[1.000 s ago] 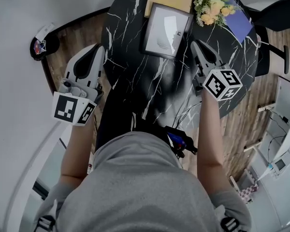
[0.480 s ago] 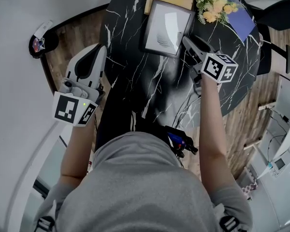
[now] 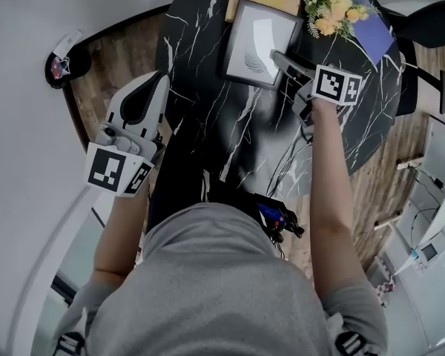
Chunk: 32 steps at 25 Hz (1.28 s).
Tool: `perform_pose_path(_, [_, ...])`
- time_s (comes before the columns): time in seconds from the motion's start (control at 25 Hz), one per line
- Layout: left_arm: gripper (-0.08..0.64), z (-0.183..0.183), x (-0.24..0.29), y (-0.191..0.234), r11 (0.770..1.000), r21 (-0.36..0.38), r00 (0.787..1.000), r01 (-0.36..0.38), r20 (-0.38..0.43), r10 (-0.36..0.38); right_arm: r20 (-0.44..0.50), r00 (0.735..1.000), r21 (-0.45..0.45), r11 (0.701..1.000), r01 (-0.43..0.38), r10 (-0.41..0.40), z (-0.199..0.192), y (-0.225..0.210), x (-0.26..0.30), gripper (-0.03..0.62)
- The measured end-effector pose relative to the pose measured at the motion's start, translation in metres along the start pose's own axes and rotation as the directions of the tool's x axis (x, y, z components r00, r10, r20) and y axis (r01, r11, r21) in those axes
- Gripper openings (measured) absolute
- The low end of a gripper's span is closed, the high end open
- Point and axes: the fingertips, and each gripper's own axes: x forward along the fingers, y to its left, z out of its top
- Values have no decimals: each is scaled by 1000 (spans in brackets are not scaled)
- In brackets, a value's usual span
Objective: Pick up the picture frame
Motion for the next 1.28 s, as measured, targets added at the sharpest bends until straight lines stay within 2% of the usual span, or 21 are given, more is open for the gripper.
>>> perform_pose_path(0.32, [6,-2,-4,3,1000,-7,1000,-7,-7,7,-72,989,78,990,-121,127,7,8,12,189])
perform_pose_path(0.52, [6,-4,-4,0,1000,-13,1000,-1,-11,1,-124,976,123,979,-161,176,7,11,18,187])
perform_pose_path(0.68, [6,-5,-3,0,1000,-15,1000,-2,-9,2,-131,975,127,978,-165,181,9,9,20,146])
perform_pose_path(0.76, [6,-4,-3,0,1000,-15,1000,-5,-8,5,-125,974,107,978,-177,190,9,11,19,132])
perform_pose_path(0.84, [6,-4,-3,1,1000,-13,1000,-8,-8,8,-103,964,104,966,-235,246,9,21,21,117])
perform_pose_path(1.04, [6,1,-4,0,1000,-7,1000,-14,-1,14,-37,916,129,911,-393,400,10,52,16,60])
perform_pose_path(1.12, [6,2,-5,-1,1000,-5,1000,-14,-1,14,-25,906,121,901,-416,422,12,59,13,43])
perform_pose_path(1.28, [6,4,-6,-3,1000,-3,1000,-15,3,15,-14,904,109,899,-423,427,14,64,12,40])
